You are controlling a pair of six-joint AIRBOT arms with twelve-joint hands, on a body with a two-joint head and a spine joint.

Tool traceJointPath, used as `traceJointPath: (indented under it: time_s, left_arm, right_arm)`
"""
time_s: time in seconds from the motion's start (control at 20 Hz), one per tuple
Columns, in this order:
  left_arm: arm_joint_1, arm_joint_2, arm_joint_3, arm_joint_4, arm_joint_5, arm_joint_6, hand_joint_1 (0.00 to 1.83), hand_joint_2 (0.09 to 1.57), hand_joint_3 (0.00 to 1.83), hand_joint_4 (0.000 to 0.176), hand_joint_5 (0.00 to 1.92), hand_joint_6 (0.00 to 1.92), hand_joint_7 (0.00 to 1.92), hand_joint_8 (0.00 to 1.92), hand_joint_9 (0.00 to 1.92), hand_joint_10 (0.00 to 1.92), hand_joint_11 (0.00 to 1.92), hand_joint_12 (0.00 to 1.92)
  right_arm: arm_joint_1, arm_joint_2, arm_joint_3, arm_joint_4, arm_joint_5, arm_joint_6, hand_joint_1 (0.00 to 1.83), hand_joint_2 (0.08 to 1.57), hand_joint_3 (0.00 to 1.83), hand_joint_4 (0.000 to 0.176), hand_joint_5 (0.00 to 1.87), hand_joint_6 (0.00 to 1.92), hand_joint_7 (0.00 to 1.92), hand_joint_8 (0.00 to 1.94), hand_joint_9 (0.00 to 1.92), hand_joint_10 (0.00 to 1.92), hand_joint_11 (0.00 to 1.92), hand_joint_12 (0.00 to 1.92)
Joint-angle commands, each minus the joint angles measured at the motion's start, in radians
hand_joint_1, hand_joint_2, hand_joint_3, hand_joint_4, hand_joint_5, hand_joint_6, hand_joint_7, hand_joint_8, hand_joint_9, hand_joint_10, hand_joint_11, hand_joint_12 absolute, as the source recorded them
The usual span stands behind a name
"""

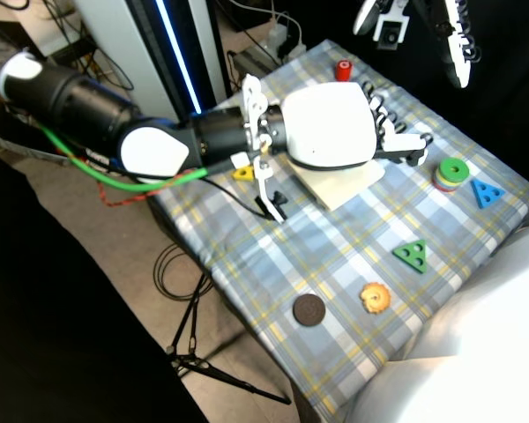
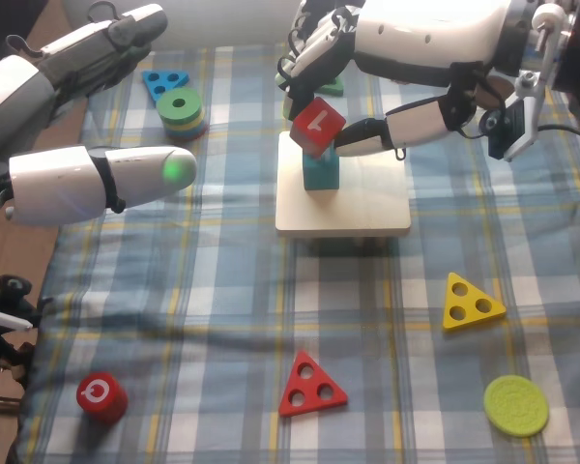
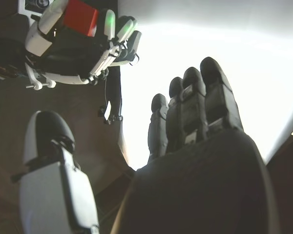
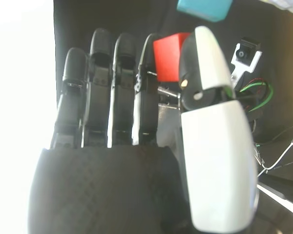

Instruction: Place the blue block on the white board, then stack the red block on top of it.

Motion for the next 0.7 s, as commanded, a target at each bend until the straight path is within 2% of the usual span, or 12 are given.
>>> traceJointPath:
  time_s: [0.0,0.2,0.3,0.45,0.65]
  left_arm:
    - [-0.007,0.003,-0.001,0.005,-0.124,-0.013,0.73,0.89,0.0,0.118,0.22,0.0,0.19,0.0,0.16,0.0,0.0,0.32]
    - [-0.007,0.003,-0.002,0.004,-0.124,-0.013,0.76,0.89,0.0,0.107,0.23,0.0,0.2,0.0,0.17,0.0,0.0,0.38]
    - [-0.006,0.003,-0.002,0.004,-0.124,-0.013,0.75,0.89,0.0,0.12,0.22,0.0,0.19,0.0,0.16,0.0,0.0,0.35]
    - [-0.006,0.003,-0.002,0.003,-0.124,-0.013,0.74,0.89,0.0,0.116,0.22,0.0,0.2,0.0,0.16,0.0,0.0,0.35]
    - [-0.006,0.003,-0.002,0.002,-0.124,-0.013,0.75,0.88,0.0,0.119,0.23,0.0,0.2,0.0,0.16,0.0,0.0,0.35]
  right_arm:
    - [0.007,-0.002,0.003,0.049,0.087,0.005,1.14,1.14,0.0,0.0,0.92,1.07,0.8,0.0,0.7,0.0,0.06,1.01]
    - [-0.003,-0.002,0.003,0.049,0.083,0.015,1.14,1.14,0.0,0.0,0.92,1.07,0.81,0.0,0.74,0.01,0.17,1.03]
    - [-0.004,-0.002,0.003,0.049,0.081,0.016,1.14,1.14,0.0,0.0,0.92,1.07,0.82,0.0,0.74,0.01,0.18,1.04]
    - [-0.004,-0.002,0.003,0.049,0.081,0.016,1.14,1.14,0.0,0.0,0.92,1.07,0.82,0.0,0.73,0.0,0.16,1.0]
    - [-0.008,-0.002,0.003,0.049,0.077,0.016,1.14,1.14,0.0,0.0,0.91,1.08,0.81,0.0,0.72,0.0,0.14,0.99]
